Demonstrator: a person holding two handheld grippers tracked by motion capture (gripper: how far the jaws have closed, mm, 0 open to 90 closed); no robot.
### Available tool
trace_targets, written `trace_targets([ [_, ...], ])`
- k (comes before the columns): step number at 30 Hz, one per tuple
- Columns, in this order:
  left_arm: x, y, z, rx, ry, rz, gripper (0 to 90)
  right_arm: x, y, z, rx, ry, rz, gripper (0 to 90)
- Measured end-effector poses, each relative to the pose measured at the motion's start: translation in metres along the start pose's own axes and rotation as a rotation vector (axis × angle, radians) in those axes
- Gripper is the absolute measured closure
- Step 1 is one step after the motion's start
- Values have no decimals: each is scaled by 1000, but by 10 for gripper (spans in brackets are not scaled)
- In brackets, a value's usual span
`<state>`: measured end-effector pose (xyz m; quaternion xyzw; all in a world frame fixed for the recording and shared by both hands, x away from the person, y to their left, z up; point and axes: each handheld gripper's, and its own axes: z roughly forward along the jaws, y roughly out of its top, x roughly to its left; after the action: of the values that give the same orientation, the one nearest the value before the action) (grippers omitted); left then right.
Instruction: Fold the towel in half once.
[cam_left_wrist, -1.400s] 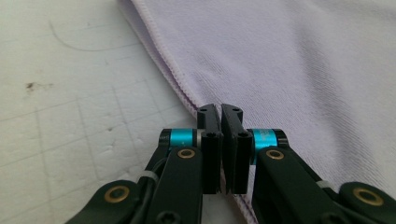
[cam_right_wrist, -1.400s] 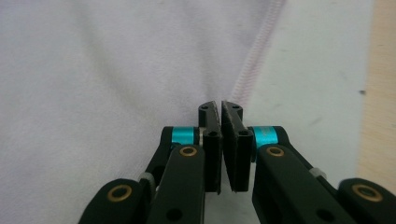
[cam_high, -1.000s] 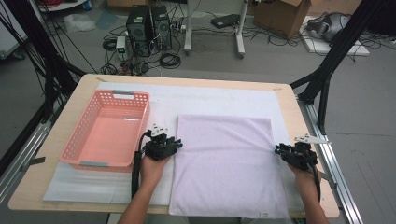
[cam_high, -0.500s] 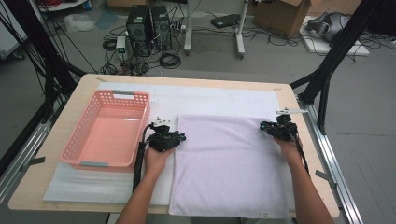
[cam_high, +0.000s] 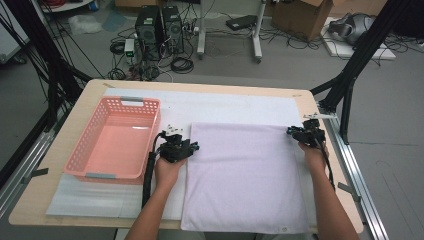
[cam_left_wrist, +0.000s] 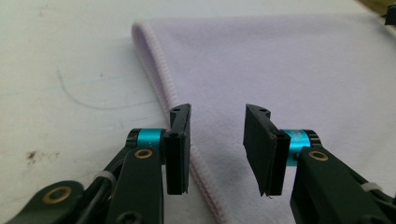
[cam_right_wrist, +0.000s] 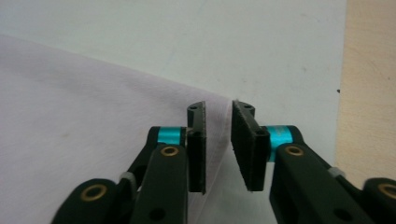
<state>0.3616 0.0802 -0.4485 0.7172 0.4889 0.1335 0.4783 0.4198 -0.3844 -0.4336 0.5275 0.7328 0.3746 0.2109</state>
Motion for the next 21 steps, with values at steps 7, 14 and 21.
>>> trace_targets([
  [7, -5, 6, -16, -122, -102, 37, 401, 9, -13, -59, -89, 67, -47, 571],
  [14, -14, 5, -25, -163, -124, 145, 423, 21, -48, -101, -113, 163, -56, 310],
  [21, -18, 7, -35, -157, -116, 90, 251, 29, -76, -119, -134, 150, -88, 178],
])
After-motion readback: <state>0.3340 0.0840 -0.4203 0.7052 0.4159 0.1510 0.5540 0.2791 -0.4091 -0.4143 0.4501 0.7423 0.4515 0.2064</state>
